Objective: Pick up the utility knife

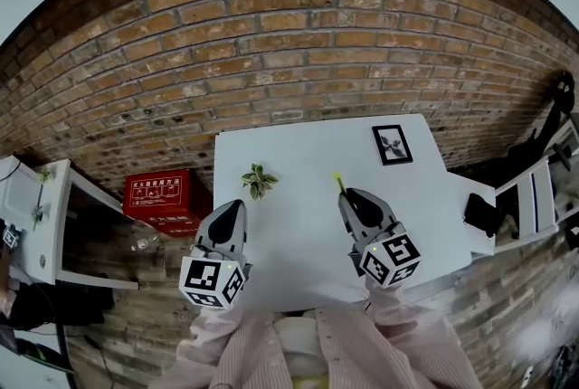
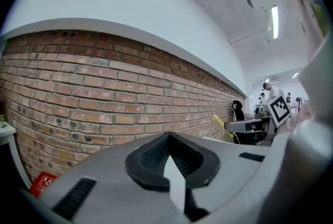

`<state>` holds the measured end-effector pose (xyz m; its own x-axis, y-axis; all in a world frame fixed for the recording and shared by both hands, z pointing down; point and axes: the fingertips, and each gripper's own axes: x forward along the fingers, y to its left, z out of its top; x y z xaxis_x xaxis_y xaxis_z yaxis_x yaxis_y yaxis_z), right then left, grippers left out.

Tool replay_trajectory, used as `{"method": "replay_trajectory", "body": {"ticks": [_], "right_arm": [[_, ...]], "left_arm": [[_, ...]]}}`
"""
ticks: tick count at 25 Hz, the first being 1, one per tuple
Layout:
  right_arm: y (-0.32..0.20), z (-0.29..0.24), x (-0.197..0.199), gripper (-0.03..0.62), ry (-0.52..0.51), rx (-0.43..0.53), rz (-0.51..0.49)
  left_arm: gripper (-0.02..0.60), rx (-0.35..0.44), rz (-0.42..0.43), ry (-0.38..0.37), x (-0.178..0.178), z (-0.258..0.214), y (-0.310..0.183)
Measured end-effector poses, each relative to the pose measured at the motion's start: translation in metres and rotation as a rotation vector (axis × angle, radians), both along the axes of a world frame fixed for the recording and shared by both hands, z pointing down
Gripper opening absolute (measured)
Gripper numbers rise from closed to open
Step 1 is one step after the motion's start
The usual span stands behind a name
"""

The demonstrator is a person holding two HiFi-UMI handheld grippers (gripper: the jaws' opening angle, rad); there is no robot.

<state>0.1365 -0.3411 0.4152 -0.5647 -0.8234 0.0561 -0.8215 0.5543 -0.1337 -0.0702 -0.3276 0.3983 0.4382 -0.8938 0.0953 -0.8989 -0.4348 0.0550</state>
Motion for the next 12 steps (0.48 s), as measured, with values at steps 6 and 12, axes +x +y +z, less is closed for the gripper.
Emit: {"method": "replay_trajectory", "body": {"ticks": [6,12], "right_arm": [[0.000,-0.022,0.015,0.054,-0.016,0.044,0.028],[0.001,-0.041,0.026,0.052,-0.026,0.071,0.040]], "left_arm": [[-0.009,0.034,-0.016,-0.001,-0.008,-0.019,0.001],[-0.009,0.069,-0.032,-0.009,-0.012,-0.036,0.005]]}}
